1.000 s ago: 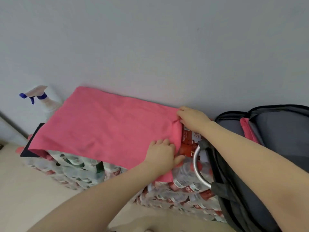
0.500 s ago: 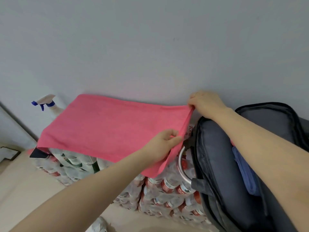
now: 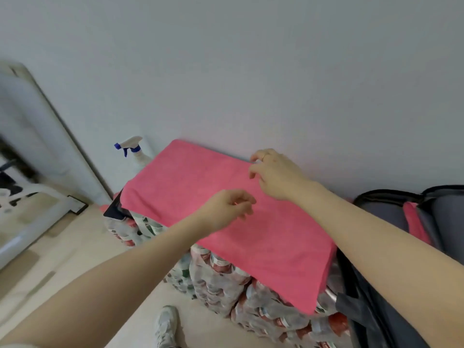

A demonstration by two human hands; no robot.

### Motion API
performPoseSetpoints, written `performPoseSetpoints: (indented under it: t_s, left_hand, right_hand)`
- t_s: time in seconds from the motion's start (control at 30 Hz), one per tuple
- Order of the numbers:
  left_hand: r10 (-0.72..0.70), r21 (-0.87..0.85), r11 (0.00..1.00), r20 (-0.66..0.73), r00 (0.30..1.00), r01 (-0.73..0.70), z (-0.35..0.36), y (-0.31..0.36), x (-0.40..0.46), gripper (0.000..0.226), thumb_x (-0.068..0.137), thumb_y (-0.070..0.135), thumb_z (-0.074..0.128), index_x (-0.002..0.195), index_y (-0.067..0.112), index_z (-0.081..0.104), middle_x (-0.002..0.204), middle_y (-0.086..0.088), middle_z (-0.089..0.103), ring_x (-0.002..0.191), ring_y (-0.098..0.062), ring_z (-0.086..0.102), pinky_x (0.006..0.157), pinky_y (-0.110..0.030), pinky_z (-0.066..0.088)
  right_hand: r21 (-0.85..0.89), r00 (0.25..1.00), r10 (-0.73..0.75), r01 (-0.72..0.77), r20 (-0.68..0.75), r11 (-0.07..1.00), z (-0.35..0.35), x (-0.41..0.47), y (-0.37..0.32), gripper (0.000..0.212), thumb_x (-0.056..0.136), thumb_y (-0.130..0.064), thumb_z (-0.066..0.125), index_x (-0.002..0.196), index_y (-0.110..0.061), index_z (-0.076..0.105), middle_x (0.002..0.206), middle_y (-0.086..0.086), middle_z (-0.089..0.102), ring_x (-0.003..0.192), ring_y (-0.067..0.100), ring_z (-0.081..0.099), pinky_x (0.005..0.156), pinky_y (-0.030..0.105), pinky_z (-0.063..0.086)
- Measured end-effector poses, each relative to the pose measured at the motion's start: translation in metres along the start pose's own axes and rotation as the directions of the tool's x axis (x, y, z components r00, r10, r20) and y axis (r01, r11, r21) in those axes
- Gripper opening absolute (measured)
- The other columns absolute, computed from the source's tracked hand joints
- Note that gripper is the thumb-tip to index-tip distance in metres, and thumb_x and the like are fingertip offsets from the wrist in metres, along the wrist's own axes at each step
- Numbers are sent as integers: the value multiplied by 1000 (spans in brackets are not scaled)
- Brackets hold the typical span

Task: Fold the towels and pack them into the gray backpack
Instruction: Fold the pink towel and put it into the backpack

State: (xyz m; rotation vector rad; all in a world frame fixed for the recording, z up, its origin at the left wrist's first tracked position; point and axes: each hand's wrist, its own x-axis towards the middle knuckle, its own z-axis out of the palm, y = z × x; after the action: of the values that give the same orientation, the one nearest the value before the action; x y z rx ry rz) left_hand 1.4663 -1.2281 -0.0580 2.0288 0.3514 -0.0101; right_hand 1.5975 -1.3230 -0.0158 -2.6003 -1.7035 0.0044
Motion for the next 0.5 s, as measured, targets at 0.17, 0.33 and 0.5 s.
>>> performPoseSetpoints:
  t_s: [0.17, 0.33, 0.5]
  left_hand:
    - [-148, 5, 986, -410, 900, 164, -92, -67, -9, 20, 90, 7, 46, 101, 12, 63, 82, 2, 64, 68, -5, 57, 67, -15, 43]
    - [-336, -118, 937, -572, 748, 330, -167, -138, -17, 27, 90, 7, 38, 102, 16, 60, 101, -3, 66, 91, -17, 58, 80, -28, 44]
    - [-446, -114, 893, -359, 820, 436, -206, -186, -2, 27, 95, 17, 41, 112, 13, 60, 111, -8, 62, 96, -17, 55, 83, -25, 41]
  right_hand:
    - [42, 992, -124, 124, 11, 991, 14, 71, -54, 34, 88, -10, 45, 118, -18, 59, 149, 5, 29, 139, 21, 19, 111, 34, 25]
    - [129, 981, -180, 171, 67, 977, 31, 153, -105, 35, 91, -8, 40, 120, -17, 57, 146, 3, 36, 137, 21, 24, 112, 34, 23]
    - [170, 961, -195, 162, 198, 972, 54, 225, -149, 37, 92, -5, 36, 120, -14, 57, 131, 7, 53, 126, 26, 42, 105, 36, 33]
